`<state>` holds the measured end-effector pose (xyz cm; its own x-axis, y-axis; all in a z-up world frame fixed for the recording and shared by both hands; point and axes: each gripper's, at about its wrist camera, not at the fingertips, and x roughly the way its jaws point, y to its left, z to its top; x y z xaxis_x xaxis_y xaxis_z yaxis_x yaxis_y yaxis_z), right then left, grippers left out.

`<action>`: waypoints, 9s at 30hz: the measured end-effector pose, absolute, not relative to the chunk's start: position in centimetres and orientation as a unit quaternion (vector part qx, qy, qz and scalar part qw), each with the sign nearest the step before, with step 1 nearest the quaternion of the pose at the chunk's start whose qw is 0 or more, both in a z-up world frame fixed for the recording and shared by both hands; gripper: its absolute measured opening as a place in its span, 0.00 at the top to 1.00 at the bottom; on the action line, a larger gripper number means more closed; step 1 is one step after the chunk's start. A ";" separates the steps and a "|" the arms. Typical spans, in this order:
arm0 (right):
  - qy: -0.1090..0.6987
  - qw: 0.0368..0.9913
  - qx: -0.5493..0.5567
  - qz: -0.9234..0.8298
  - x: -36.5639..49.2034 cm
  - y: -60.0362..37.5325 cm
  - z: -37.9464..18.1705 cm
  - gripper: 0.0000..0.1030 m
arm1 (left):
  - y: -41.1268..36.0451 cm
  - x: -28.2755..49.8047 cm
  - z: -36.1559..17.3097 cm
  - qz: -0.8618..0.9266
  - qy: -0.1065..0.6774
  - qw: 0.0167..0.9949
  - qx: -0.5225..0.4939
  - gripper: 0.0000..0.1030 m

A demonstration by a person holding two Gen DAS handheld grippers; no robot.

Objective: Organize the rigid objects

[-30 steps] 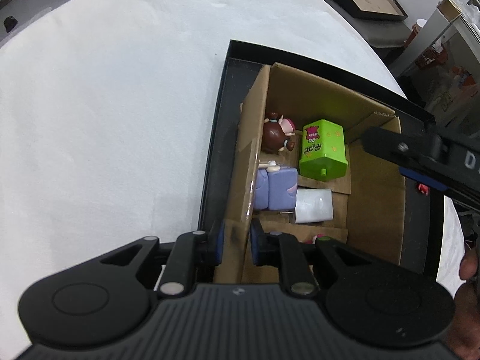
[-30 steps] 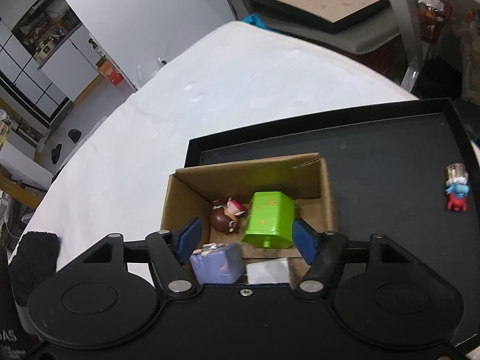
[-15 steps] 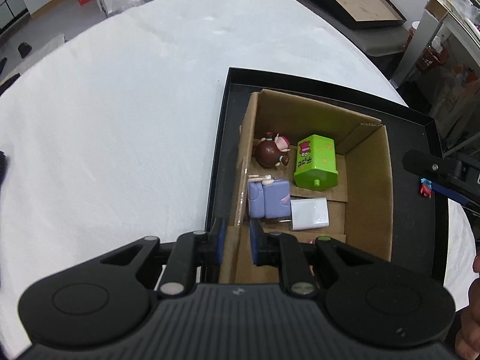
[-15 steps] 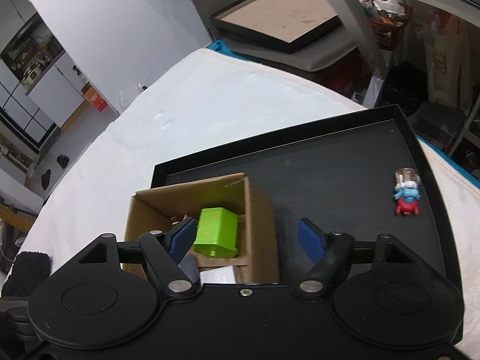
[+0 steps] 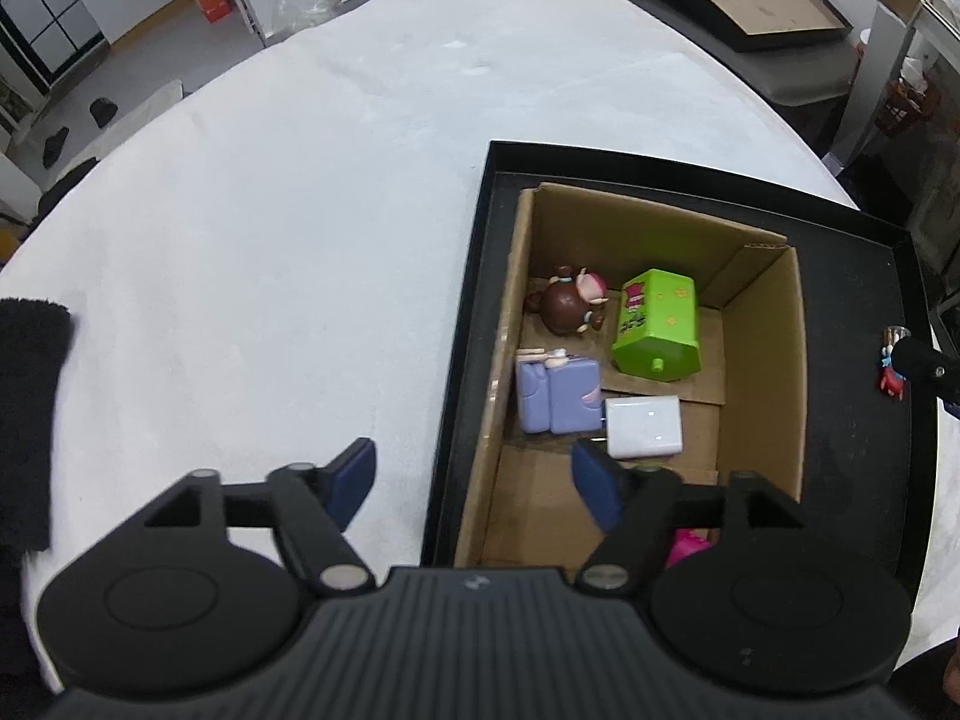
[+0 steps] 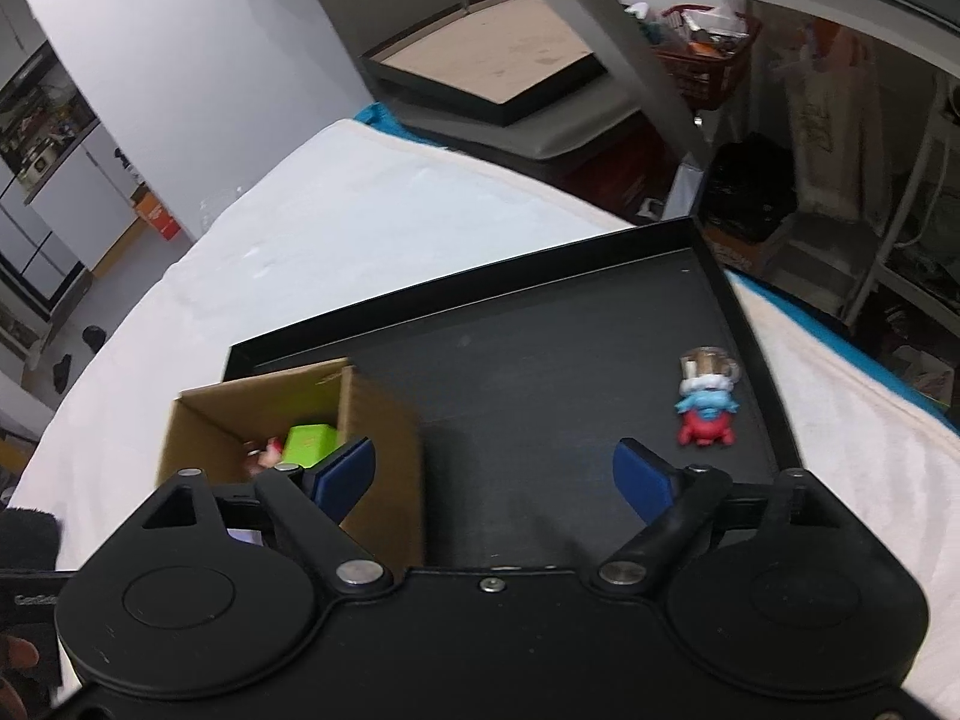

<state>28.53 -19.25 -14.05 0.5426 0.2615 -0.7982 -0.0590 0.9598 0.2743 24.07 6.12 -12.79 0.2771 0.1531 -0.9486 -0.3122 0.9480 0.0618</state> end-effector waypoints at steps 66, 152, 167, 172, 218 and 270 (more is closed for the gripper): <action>0.472 0.879 0.035 -0.063 33.0 -24.1 -23.6 0.63 | 3.2 26.9 -13.5 0.167 0.590 0.789 -0.044 0.19; 0.440 0.887 -0.034 0.133 27.6 -7.2 -10.5 0.63 | 11.1 23.3 -18.2 0.047 0.587 0.786 -0.187 0.86; 0.456 0.852 -0.193 0.168 27.7 -3.3 -14.2 0.63 | 11.4 23.3 -18.4 0.039 0.591 0.783 -0.193 0.85; 0.431 0.841 -0.274 0.176 27.1 -1.6 -15.8 0.62 | 11.5 23.3 -18.4 0.038 0.594 0.780 -0.192 0.84; 0.446 0.886 0.017 0.126 22.3 -14.0 -5.1 0.07 | 7.8 17.7 -6.1 0.041 0.524 0.841 -0.127 0.14; 0.345 0.935 0.069 0.043 2.3 -20.3 2.3 0.00 | 0.3 -1.8 3.5 0.006 0.377 0.925 -0.041 0.09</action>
